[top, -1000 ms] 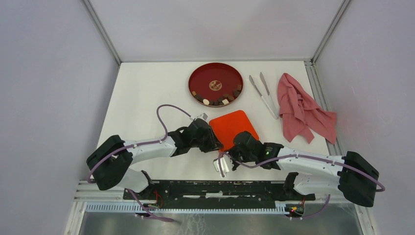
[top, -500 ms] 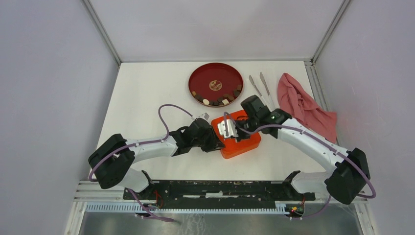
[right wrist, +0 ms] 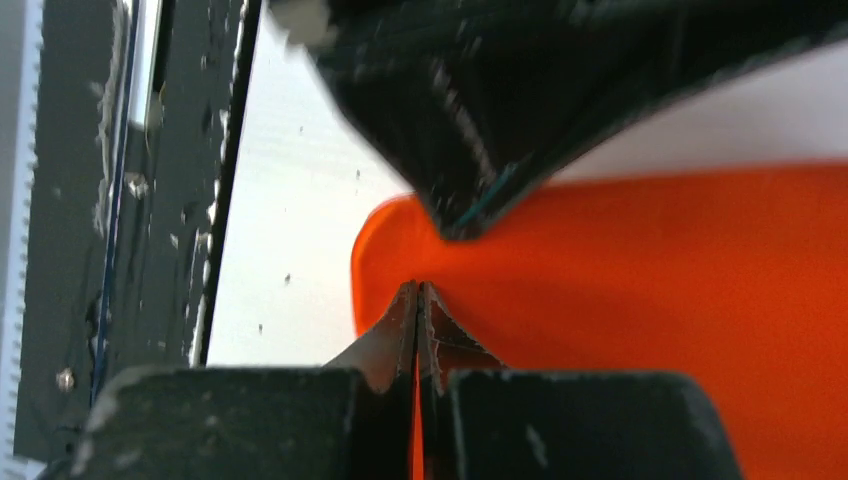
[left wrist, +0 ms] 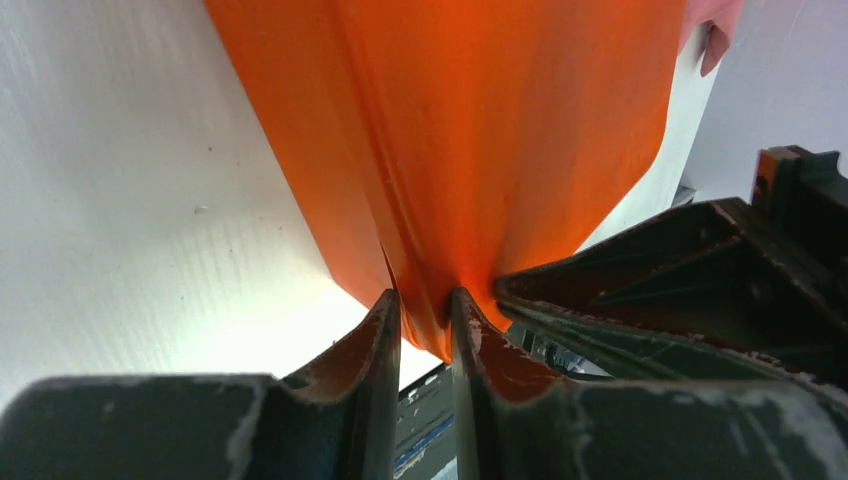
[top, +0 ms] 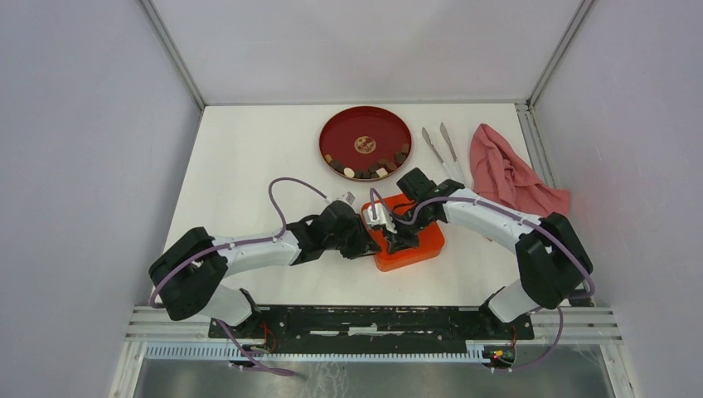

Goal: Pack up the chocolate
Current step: Adjust the packing box at the center of the board.

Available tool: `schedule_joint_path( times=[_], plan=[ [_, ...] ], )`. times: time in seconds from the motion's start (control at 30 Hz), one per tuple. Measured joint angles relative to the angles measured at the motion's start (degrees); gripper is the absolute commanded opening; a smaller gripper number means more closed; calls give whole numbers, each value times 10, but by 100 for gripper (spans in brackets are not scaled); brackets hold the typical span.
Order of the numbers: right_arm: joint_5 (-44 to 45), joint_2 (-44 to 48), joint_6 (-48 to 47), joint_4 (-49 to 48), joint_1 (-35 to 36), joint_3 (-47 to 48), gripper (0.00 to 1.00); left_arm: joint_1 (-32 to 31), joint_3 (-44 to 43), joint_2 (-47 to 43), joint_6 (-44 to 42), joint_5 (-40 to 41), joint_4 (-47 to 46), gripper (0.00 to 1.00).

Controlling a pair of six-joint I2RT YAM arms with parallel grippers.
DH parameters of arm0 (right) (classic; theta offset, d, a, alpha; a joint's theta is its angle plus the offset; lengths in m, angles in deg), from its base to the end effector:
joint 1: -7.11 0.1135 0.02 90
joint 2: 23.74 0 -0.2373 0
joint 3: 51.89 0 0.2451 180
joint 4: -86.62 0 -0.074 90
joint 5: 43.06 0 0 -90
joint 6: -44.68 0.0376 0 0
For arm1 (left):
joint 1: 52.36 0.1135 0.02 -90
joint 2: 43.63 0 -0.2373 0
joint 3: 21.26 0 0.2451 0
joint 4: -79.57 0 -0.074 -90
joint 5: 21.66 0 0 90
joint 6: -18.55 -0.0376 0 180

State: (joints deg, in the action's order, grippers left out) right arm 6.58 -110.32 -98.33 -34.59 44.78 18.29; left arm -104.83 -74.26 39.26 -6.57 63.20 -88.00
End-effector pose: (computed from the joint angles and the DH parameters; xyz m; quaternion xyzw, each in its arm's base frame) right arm 0.1966 0.1826 0.1819 -0.6933 0.6226 0.3229 0.1655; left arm 0.1713 -0.2285 0.1518 -0.0807 0.9104 -0.3662 0.1749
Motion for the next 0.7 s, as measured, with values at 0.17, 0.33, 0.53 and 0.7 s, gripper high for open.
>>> schedule_joint_path(
  times=[0.17,0.33,0.53,0.7],
  plan=[
    [-31,-28,28,-54,4,-6,0,0,3,-1,1,-10,2,2],
    [-60,-40,25,-24,-20,19,0,1,3,-1,1,-11,2,2],
    [-59,-19,-4,105,-72,135,0,1,3,-1,1,-12,-2,2],
    [-61,47,-11,128,-89,217,0,1,5,-1,1,-13,-6,2]
  ],
)
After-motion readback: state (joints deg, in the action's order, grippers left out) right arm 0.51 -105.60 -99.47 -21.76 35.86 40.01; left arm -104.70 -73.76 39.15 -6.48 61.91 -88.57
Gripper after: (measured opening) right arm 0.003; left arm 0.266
